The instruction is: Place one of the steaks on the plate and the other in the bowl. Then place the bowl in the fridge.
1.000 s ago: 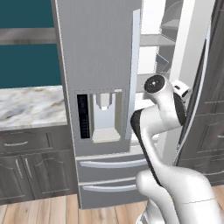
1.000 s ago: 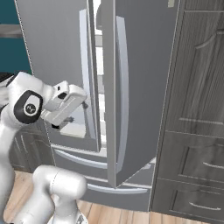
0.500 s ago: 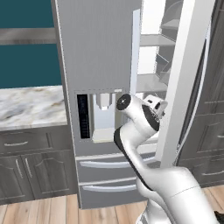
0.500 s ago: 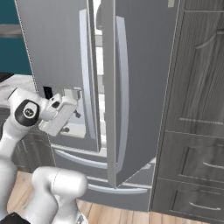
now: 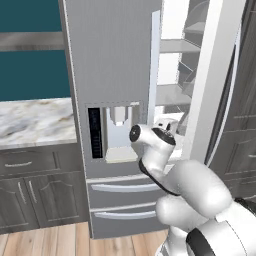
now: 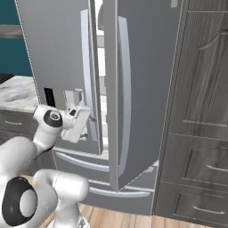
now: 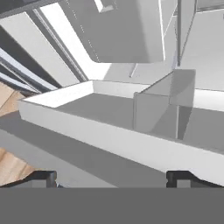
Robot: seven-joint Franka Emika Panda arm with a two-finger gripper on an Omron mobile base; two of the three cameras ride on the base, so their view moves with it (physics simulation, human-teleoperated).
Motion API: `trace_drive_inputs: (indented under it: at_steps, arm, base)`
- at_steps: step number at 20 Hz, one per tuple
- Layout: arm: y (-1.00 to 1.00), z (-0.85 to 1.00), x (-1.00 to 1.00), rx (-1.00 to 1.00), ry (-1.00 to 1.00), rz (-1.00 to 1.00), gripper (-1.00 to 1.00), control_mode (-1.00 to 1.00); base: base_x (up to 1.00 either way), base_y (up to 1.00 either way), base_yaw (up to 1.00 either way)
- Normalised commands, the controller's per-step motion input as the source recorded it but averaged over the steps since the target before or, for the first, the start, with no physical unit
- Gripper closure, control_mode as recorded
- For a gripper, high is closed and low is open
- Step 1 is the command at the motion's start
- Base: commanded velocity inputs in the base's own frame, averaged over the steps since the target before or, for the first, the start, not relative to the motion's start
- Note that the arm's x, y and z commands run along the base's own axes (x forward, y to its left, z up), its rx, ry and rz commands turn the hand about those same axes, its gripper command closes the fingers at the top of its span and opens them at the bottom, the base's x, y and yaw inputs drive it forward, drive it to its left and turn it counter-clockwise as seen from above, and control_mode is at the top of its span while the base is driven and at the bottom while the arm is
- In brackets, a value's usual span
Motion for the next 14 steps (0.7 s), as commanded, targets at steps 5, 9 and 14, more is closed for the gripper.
trace_drive_inputs:
  at_steps: [5, 9, 14]
  arm:
    - [-0.61, -0.03, 0.93, 0.01, 0.0, 0.17, -1.0, -1.0]
    - [-0.56, -0.05, 0.32, 0.0, 0.01, 0.05, -1.0, -1.0]
    - [-0.5, 0.0, -0.52, 0.0, 0.0, 0.0, -1.0, -1.0]
  base:
    - [0.0, 0.0, 0.0]
    - [0.0, 0.0, 0.0]
    - [0.0, 0.0, 0.0]
